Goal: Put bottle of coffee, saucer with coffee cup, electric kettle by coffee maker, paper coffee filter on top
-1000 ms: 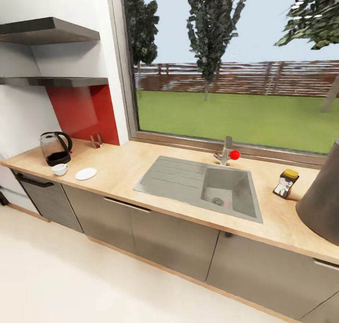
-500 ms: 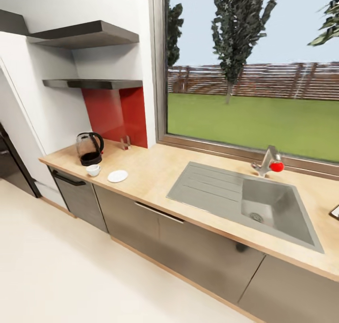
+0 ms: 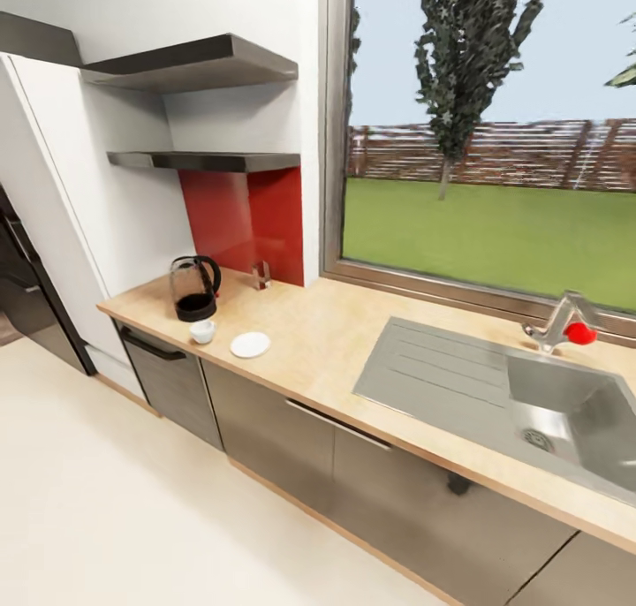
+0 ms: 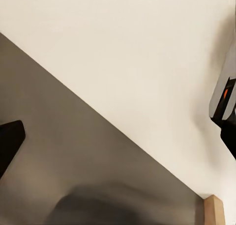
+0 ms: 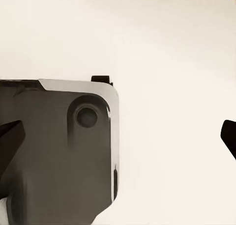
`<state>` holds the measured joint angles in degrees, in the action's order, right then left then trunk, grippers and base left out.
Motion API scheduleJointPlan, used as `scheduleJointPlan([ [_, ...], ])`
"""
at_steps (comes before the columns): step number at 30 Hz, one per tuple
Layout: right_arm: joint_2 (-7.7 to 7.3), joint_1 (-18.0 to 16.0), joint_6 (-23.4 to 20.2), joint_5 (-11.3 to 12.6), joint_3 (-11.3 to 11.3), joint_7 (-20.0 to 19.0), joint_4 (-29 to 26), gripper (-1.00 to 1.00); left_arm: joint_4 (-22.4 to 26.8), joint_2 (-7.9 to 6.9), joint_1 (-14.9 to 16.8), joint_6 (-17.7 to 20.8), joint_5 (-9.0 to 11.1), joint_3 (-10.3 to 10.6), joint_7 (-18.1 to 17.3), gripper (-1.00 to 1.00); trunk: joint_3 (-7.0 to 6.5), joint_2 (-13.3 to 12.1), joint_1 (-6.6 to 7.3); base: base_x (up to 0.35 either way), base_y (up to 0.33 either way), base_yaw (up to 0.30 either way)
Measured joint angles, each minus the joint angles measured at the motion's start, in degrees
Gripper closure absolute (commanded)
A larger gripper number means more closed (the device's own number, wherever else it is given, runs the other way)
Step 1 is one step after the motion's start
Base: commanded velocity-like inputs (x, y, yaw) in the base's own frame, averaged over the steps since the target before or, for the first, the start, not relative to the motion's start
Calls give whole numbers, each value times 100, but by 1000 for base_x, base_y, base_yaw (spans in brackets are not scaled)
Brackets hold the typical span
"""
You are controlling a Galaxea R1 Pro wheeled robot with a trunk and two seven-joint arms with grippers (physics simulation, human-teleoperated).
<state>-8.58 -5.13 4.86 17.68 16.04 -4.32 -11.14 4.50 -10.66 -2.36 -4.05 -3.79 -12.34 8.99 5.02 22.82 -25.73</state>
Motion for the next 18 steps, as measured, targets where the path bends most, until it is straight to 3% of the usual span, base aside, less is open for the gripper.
scheduleJointPlan([
  [18, 0, 0, 0, 0, -5, 0, 0, -100, 0, -7, -9, -49, 4, -1, 0, -100, 0, 0, 0, 269, 239, -1],
])
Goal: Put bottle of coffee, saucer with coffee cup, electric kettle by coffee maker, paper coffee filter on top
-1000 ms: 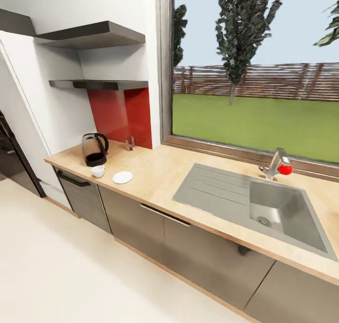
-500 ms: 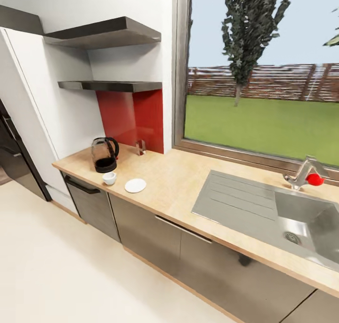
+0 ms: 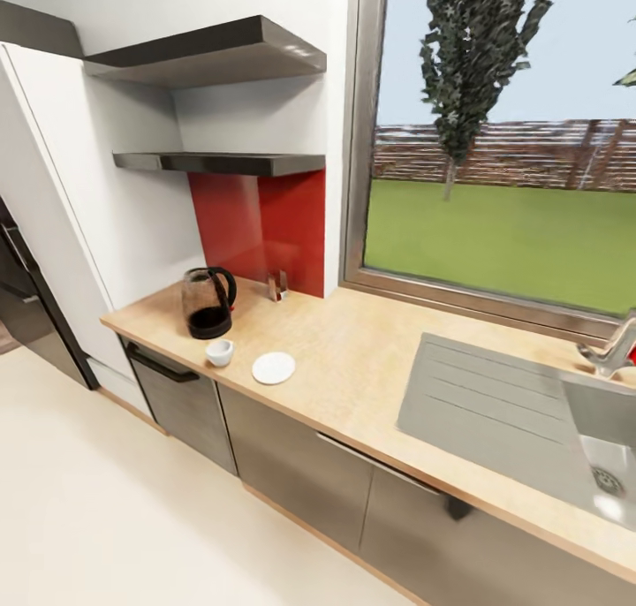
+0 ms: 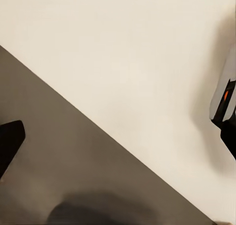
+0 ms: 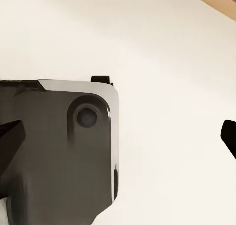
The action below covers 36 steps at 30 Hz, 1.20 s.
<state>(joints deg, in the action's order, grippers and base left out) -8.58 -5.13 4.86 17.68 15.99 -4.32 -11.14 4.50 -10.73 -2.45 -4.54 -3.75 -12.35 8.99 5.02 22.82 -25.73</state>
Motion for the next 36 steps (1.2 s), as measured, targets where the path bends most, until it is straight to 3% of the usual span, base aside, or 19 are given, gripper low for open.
scheduleJointPlan([
  [17, 0, 1, -17, 1, -3, -9, -1, -100, -1, 39, 1, -2, -16, 6, 0, -100, 0, 0, 0, 231, 258, -220],
  [24, 0, 1, -18, 1, -3, -9, -1, -100, -2, 45, 1, -2, -29, 17, 7, -100, 0, -1, -3, 6, 279, -264],
  [36, 0, 0, -13, 1, -6, -1, 0, -100, 3, 46, 0, -7, -31, 18, 0, -100, 0, -1, -2, -6, 29, -207],
])
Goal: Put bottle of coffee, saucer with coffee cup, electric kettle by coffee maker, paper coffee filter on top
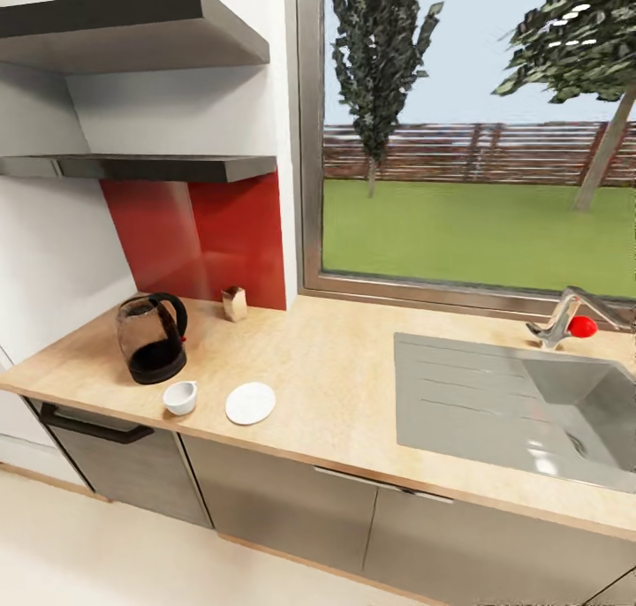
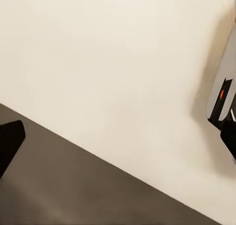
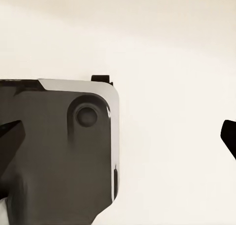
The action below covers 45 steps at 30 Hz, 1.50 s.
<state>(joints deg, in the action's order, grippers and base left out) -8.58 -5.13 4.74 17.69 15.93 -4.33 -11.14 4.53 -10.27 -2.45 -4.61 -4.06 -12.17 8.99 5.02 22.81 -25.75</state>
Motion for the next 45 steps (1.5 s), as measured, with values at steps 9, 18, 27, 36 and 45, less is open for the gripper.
scheduleJointPlan([
  [9, 0, 0, 4, 19, -7, 8, -8, -100, 26, -12, 14, -18, 0, 9, -44, -100, 0, 0, 0, 0, 0, -17],
  [18, -1, 1, 5, 42, -39, 19, -1, -100, 235, 6, 19, -141, -8, 14, -66, -100, -10, -1, -2, -120, -64, -200],
  [27, 1, 0, 12, 37, -37, 28, -68, -100, 324, 13, 24, -177, -8, 8, -64, -100, -12, 0, -2, -232, -68, -54],
  [36, -2, 0, 16, 30, -33, 36, -570, -100, 780, 8, 27, -190, -4, -4, -65, -100, -12, 0, 0, -18, -2, -1],
  [45, -8, 0, 20, 43, -52, 32, -597, -100, 1298, 13, 27, -205, 5, -9, -61, -100, -12, 0, 0, 0, 0, 0],
])
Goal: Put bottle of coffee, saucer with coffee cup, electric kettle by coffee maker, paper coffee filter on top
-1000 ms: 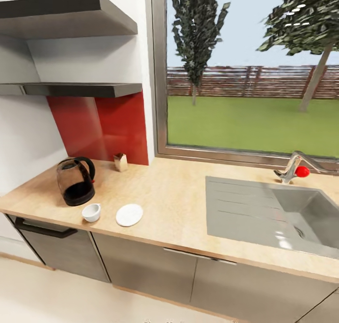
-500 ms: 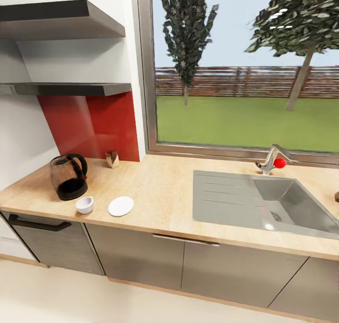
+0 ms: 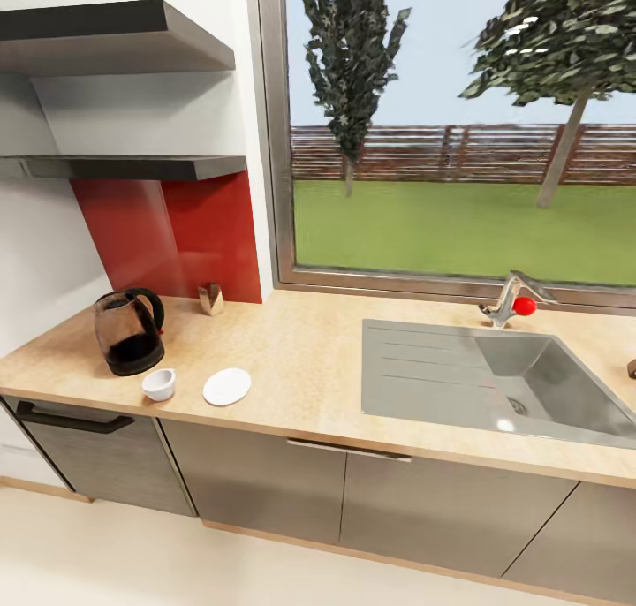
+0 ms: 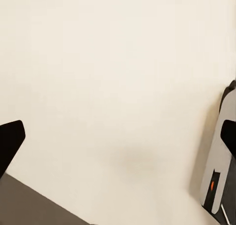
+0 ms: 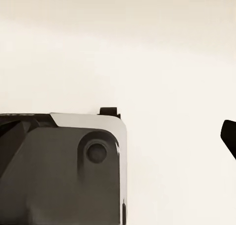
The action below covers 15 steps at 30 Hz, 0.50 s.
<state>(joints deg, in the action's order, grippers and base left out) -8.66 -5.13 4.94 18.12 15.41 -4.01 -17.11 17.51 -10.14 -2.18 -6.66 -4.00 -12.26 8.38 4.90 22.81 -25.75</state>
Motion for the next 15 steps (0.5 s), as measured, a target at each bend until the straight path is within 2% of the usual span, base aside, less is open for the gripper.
scheduleJointPlan([
  [4, 0, 0, 1, -3, -1, 11, 5, -100, 255, 0, 0, -71, 2, 2, -1, -100, 0, 0, 0, 0, 0, 0],
  [10, 0, 0, 1, -9, 0, 21, 8, -100, 952, 29, 0, -530, 13, -18, -30, -100, 0, 0, 0, 0, 0, -41],
  [13, 0, 0, 1, -9, 0, 22, 8, -100, 1517, 129, 0, -629, 27, -25, -89, -100, -7, 0, 0, 0, 0, -119],
  [15, 0, 0, 3, -9, -1, 22, 6, -100, 2055, 265, 1, -667, 37, -29, -206, -100, -9, 0, 0, 0, 0, -48],
])
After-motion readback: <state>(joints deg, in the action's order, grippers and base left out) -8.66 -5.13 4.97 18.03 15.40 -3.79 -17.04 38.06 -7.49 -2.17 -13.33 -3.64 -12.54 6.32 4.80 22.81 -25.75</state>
